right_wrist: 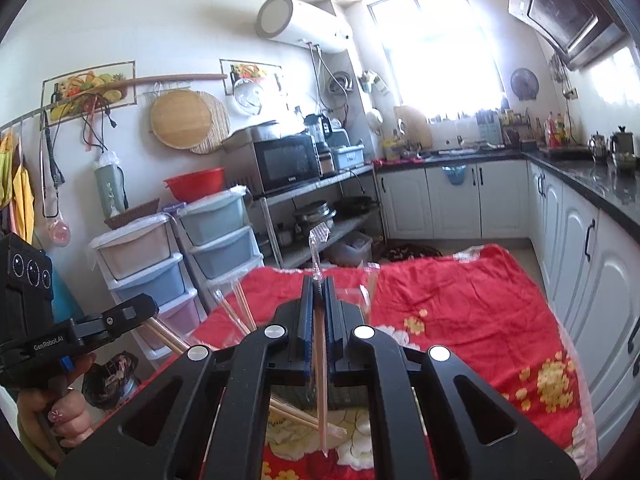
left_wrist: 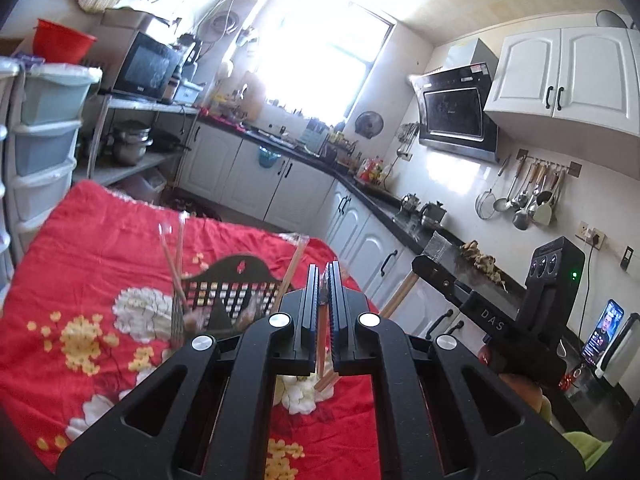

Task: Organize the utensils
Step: 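Lift both held chopsticks and carry them above the green caddy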

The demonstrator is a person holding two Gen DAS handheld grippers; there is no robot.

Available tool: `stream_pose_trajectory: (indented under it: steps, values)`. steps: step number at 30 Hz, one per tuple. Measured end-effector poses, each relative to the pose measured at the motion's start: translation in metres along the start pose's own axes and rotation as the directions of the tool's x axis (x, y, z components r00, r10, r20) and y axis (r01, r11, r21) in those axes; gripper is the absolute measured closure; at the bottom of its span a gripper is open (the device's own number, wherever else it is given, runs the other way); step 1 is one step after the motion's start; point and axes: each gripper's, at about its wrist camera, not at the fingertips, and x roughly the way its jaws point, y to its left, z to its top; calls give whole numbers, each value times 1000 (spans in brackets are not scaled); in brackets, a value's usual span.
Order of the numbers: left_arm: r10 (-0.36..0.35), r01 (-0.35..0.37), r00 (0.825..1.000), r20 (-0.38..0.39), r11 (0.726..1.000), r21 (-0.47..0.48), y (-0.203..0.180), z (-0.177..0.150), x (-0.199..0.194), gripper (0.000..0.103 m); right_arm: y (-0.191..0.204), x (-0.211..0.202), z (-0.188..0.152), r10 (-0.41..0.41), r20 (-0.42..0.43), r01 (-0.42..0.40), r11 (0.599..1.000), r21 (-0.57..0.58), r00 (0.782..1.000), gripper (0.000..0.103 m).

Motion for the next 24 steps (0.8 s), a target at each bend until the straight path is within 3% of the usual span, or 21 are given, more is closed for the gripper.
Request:
stream_pose_trajectory:
  steps: [16,24]
  values:
    - [28,-34,988,152,999,36,-15,56,-23,101,23,4,55,38,119,-31,998,-58,992,98]
    - [103,-115,973,207,992,46,-12,79,-23,101,26,22,71,40,155,-31,998,-59,987,98]
